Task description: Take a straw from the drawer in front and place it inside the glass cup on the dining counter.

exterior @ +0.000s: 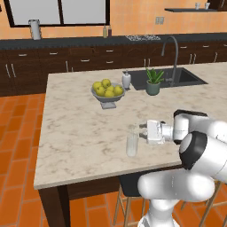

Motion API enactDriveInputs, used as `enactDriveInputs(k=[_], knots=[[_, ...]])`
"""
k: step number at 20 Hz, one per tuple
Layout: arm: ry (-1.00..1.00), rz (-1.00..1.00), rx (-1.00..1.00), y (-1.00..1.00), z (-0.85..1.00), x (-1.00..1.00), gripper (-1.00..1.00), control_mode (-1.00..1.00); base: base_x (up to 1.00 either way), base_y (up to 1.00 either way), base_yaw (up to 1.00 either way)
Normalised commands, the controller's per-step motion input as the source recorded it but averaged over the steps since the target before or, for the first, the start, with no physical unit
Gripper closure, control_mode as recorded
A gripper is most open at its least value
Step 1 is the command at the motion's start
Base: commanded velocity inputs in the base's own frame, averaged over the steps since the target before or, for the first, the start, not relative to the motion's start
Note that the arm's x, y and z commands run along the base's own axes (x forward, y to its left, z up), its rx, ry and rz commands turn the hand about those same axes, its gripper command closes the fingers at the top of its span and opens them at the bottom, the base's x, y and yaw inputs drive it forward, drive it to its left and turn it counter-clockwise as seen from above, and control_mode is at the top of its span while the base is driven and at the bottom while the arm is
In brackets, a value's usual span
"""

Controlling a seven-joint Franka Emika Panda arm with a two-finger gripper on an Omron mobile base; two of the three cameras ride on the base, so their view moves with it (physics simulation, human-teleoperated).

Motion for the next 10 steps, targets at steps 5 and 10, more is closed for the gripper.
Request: enactDriveInputs(k=[5,10], knots=[[-0.01,-0.1,-0.1,-0.54,0.6,-0.61,-1.0,-1.0,0.0,0.0,0.0],[-0.01,-0.07,-0.33,-0.27,0.74,-0.58,-1.0,-1.0,0.0,0.0,0.0]])
